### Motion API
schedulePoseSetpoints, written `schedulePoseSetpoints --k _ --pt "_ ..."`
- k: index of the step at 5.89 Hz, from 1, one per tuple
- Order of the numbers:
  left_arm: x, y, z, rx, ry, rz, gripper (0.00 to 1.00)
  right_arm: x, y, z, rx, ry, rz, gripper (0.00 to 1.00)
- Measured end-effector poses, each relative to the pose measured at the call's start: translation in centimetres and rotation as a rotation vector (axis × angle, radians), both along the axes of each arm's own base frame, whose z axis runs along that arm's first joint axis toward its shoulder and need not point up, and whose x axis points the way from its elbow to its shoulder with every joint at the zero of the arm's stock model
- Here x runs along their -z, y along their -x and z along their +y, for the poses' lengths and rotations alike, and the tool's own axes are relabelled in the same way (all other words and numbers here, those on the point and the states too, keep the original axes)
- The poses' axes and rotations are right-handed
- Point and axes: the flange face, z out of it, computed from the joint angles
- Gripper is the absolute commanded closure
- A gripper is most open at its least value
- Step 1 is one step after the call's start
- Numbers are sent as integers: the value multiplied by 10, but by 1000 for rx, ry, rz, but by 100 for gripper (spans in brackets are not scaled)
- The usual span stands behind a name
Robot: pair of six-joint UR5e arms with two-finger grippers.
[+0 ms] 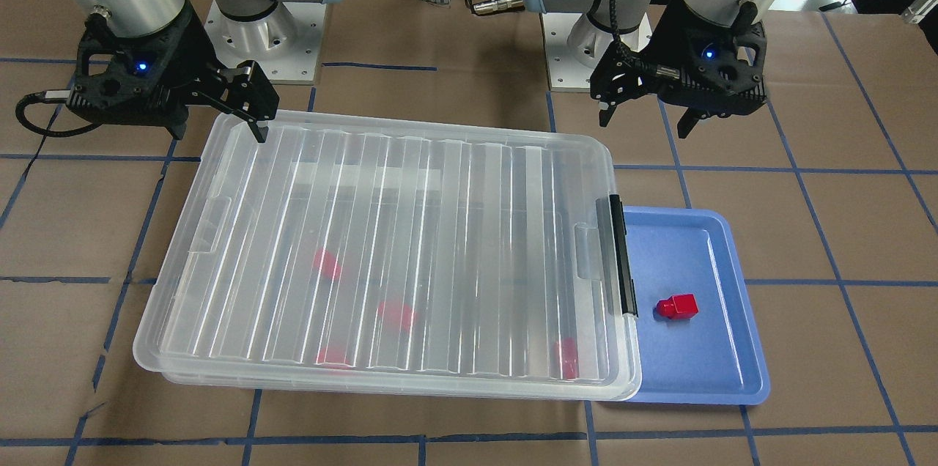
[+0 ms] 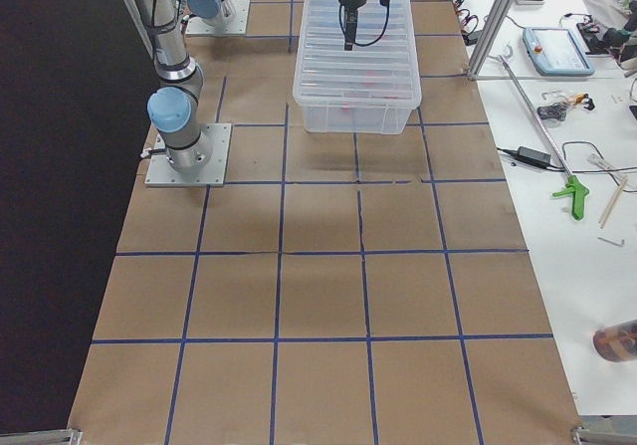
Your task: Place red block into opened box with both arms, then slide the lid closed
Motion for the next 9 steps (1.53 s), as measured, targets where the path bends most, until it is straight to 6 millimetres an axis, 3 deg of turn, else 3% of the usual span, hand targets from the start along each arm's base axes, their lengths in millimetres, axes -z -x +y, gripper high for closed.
schedulePoseSetpoints --k 5,7,9 --pt "0 -1 0 -2 0 0 1 0 10 -6 12 23 7 0" --pt "0 -2 0 -1 1 1 1 5 51 -15 62 27 11 0" --pt "0 -2 0 -1 1 1 1 36 93 -17 92 -18 5 0"
